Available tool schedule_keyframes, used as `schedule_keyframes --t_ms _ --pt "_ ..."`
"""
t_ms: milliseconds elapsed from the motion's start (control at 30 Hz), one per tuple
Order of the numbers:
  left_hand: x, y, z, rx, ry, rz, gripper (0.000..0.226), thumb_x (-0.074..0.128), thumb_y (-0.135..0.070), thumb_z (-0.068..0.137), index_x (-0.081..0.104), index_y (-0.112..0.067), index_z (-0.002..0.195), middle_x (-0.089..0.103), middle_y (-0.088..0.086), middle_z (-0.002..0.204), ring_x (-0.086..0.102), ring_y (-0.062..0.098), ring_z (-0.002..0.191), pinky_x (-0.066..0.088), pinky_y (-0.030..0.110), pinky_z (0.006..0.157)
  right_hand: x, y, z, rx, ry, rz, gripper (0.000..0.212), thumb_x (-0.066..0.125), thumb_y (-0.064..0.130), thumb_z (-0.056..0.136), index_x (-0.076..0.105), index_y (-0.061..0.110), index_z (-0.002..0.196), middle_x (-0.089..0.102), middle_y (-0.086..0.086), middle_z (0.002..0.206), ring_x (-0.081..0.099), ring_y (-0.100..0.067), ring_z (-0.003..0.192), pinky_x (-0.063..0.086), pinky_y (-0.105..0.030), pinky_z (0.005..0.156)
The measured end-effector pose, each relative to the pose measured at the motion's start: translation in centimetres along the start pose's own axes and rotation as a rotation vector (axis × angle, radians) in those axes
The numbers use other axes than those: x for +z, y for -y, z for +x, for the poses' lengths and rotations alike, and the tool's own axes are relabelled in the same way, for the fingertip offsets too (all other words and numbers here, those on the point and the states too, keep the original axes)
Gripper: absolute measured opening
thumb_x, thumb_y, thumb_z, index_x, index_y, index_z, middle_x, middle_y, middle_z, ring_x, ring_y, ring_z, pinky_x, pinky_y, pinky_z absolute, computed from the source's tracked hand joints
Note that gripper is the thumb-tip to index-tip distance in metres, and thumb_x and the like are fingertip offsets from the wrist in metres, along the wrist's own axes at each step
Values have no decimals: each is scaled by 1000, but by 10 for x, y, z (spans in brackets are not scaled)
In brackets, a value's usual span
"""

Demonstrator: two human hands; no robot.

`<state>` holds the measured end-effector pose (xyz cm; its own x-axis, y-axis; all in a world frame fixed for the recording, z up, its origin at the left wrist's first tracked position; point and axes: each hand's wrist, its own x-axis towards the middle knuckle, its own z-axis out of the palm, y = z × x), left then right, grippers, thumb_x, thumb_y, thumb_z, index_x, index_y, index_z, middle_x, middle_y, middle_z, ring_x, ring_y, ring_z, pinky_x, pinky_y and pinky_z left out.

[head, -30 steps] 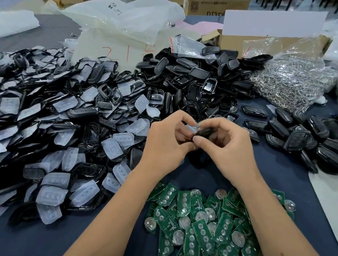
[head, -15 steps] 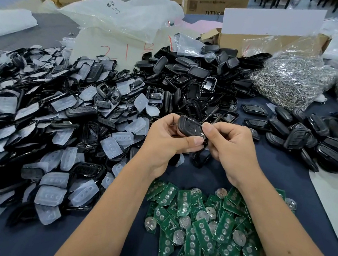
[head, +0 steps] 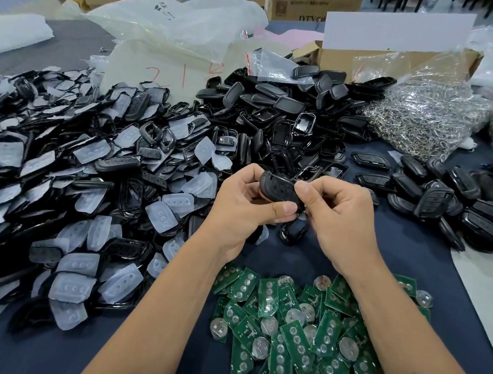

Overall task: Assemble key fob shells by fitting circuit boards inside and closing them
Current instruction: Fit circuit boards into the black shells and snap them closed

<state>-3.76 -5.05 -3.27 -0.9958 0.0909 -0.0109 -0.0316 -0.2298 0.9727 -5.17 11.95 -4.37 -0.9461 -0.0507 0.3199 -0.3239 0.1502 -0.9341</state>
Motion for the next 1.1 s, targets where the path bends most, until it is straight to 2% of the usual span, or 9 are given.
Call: schedule_keyframes --t_ms 133,300,433,567,667,733,800,967,1100 --pt "-1 -2 1 34 -10 15 35 83 3 69 56 -14 83 73 7 85 73 22 82 61 37 78 4 7 -3 -167 -47 -99 14 74 21 96 76 24 82 64 14 67 58 -9 60 45 -30 59" --pt "-8 -8 0 37 -15 9 26 82 -1 73 69 -11 93 75 17 99 72 31 92 59 42 90 1 10 -2 -289 -97 -183 12 74 18 96 80 12 88 66 10 75 63 -12 71 46 -24 69" --pt "-13 -15 -1 56 -5 -77 24 87 -5 73 79 -16 93 78 14 95 76 28 95 61 33 85 1 5 -2 -210 -71 -102 13 73 18 98 78 18 86 61 15 66 59 -10 61 45 -22 64" --pt "-10 -18 -3 72 -50 -62 19 83 -11 72 82 -16 90 78 9 85 77 24 86 62 26 74 2 2 -1 18 23 89 26 65 27 103 71 17 81 58 -4 54 50 -13 48 39 -20 47" --pt "-9 -19 -3 39 -91 -55 19 84 -15 71 82 -13 89 79 15 90 78 24 82 61 23 69 3 0 -1 94 128 226 20 62 29 103 75 20 90 64 -15 65 54 -27 49 39 -26 41" --pt "-8 -18 -3 6 -106 -62 17 84 -15 70 81 -11 87 78 16 88 77 23 77 60 22 66 3 1 -2 88 197 280 12 68 24 98 74 20 108 71 -13 75 59 -29 52 45 -28 41" --pt "-6 -18 -2 -32 -134 -78 12 83 -16 70 82 -12 81 77 13 80 75 17 68 58 18 61 4 1 -3 60 225 262 35 77 13 93 68 21 126 74 -17 81 62 -37 54 50 -30 45" --pt "-6 -17 -1 -87 -126 -130 12 82 -16 68 82 -10 79 75 9 74 71 10 63 56 15 58 2 1 -3 35 224 242 24 78 3 90 76 17 110 73 -22 77 69 -32 56 56 -31 51" --pt "-8 -20 0 -150 -154 -109 15 85 -19 65 81 -10 77 75 10 77 70 10 62 55 14 56 6 -2 -4 37 192 200 51 81 7 90 65 25 135 76 -14 80 71 -34 57 58 -35 52"
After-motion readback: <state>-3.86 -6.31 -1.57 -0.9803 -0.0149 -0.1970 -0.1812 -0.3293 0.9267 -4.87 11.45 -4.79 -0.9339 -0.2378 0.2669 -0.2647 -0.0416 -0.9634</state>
